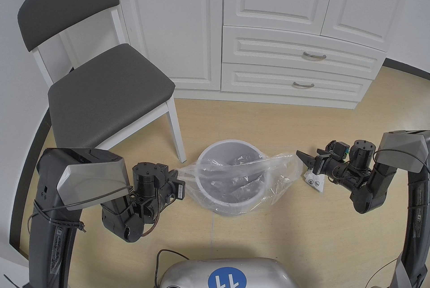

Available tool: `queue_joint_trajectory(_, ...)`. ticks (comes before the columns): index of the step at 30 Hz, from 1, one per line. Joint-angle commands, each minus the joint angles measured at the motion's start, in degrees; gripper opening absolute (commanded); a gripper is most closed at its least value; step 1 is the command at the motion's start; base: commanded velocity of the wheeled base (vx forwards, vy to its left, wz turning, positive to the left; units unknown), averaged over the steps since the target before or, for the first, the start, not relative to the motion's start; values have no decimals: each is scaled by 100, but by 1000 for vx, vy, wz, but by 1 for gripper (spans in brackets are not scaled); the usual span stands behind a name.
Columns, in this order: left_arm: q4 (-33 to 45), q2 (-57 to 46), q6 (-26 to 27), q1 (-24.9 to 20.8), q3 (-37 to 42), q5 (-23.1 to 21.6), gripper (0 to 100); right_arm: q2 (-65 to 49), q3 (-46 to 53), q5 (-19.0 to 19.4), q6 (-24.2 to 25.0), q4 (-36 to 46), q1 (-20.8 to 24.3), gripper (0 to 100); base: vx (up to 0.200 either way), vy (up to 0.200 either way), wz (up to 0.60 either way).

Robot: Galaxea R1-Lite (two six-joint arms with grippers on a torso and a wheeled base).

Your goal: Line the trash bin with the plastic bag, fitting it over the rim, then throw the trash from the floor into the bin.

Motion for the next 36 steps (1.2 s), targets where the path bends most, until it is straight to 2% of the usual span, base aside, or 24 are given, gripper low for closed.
queue_joint_trajectory(1, -21, -101, -4, -18, 103, 4, 0, -486, 385, -1, -31, -10, 70, 100, 0, 0, 0)
queue_joint_trajectory(5, -21, -110, 5, -26, 103, -5, 0, -495, 587, 140, -93, -10, 18, 100, 0, 0, 0)
queue_joint_trajectory(7, -13, -84, 5, -26, 86, -14, 0, -336, 684, 667, -330, -63, -167, 100, 0, 0, 0)
queue_joint_trajectory(8, -13, -84, 5, -26, 86, -23, 0, -319, 710, 790, -356, -89, -220, 100, 0, 0, 0)
queue_joint_trajectory(10, -13, -101, 5, -26, 86, -23, 0, -310, 842, 1335, -427, -265, -395, 100, 0, 0, 0)
queue_joint_trajectory(11, -13, -101, 5, -26, 86, -23, 0, -310, 842, 1335, -427, -265, -395, 100, 0, 0, 0)
queue_joint_trajectory(12, -13, -110, 5, -18, 86, -23, 0, -301, 1009, 1757, -427, -318, -571, 100, 0, 0, 0)
queue_joint_trajectory(13, -13, -110, 5, -18, 86, -23, 0, -301, 1018, 1792, -435, -318, -580, 100, 0, 0, 0)
queue_joint_trajectory(15, -13, -110, 5, -26, 94, -23, 0, -477, 1167, 2284, -462, -318, -773, 100, 0, 0, 0)
queue_joint_trajectory(17, -13, -110, 5, -18, 94, -23, 0, -591, 1202, 2390, -444, -318, -844, 100, 0, 0, 0)
queue_joint_trajectory(23, -21, -119, 5, -26, 112, -23, 0, -908, 1246, 2390, -321, -318, -967, 100, 0, 0, 0)
queue_joint_trajectory(30, -21, -110, 5, -35, 121, -23, 0, -1268, 1422, 2293, -93, -318, -905, 100, 0, 0, 0)
queue_joint_trajectory(33, -13, -110, -4, -44, 121, -23, 0, -1444, 1659, 2003, -93, -318, -738, 100, 0, 0, 0)
queue_joint_trajectory(34, -21, -119, -4, -44, 129, -23, 0, -1576, 1800, 1528, -93, -318, -536, 100, 0, 0, 0)
queue_joint_trajectory(36, -30, -127, -4, -44, 182, -23, 0, -1646, 1905, 1133, -101, -318, -378, 100, 0, 0, 0)
